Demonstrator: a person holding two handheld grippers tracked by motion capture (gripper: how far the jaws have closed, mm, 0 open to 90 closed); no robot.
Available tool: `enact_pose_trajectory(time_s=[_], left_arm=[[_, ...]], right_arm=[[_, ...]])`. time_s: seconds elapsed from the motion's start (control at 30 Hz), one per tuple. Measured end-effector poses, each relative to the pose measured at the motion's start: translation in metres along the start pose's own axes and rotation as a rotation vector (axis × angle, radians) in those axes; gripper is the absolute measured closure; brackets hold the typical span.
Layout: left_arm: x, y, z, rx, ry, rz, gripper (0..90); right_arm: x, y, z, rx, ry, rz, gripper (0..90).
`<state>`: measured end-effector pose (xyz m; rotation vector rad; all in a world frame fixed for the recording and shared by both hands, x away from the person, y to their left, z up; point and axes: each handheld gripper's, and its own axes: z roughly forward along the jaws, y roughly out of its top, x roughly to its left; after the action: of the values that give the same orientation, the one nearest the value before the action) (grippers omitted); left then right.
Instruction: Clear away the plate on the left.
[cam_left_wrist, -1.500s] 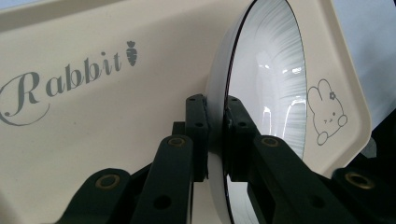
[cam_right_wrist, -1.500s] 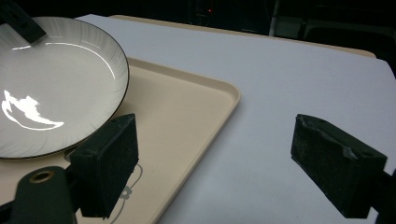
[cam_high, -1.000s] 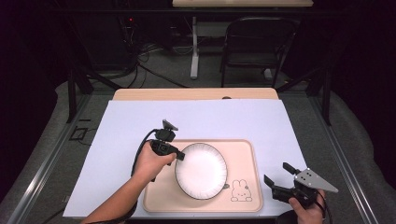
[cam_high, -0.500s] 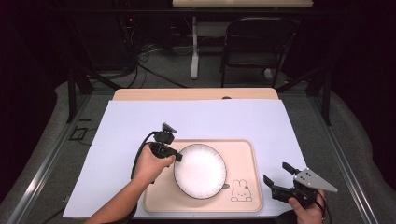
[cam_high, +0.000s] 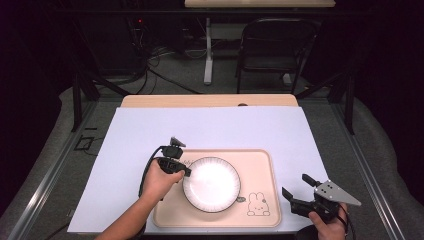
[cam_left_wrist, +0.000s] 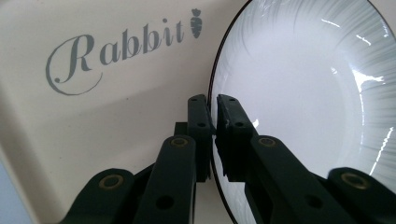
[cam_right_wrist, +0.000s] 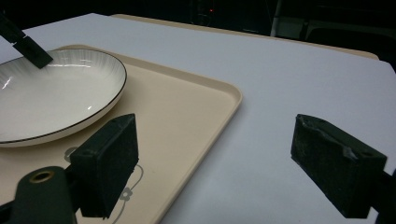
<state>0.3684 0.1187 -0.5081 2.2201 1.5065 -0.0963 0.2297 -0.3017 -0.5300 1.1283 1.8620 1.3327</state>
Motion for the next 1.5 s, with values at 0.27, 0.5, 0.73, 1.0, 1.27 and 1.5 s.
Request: enact_pose_trajectory(time_s=[0.27,0.5,0.73,1.0,1.27,1.5], left_arm=[[0.005,-0.006,0.006,-0.013,-0.006,-0.019,84.2],[0.004,-0.008,0.007,-0.024,0.002,-0.002,82.9],[0.008,-0.012,0.007,-0.045,-0.034,-0.018,74.6],[0.009,-0.014,0.000,-0.081,-0.039,-0.001,62.0],[0.009,-0.018,-0.009,-0.129,-0.006,0.035,54.0],[0.010,-0.023,-0.025,-0.208,0.046,0.110,44.5]], right_arm=[[0.000,0.000,0.000,0.001,0.000,0.000,14.2],[0.000,0.000,0.000,0.000,0.000,0.000,14.2],[0.000,0.000,0.001,0.004,0.001,0.007,14.2],[0.000,0.000,0.000,0.005,0.000,0.006,14.2],[0.000,0.000,0.001,0.005,0.000,0.000,14.3],[0.000,0.000,0.001,0.006,0.000,0.000,14.2]])
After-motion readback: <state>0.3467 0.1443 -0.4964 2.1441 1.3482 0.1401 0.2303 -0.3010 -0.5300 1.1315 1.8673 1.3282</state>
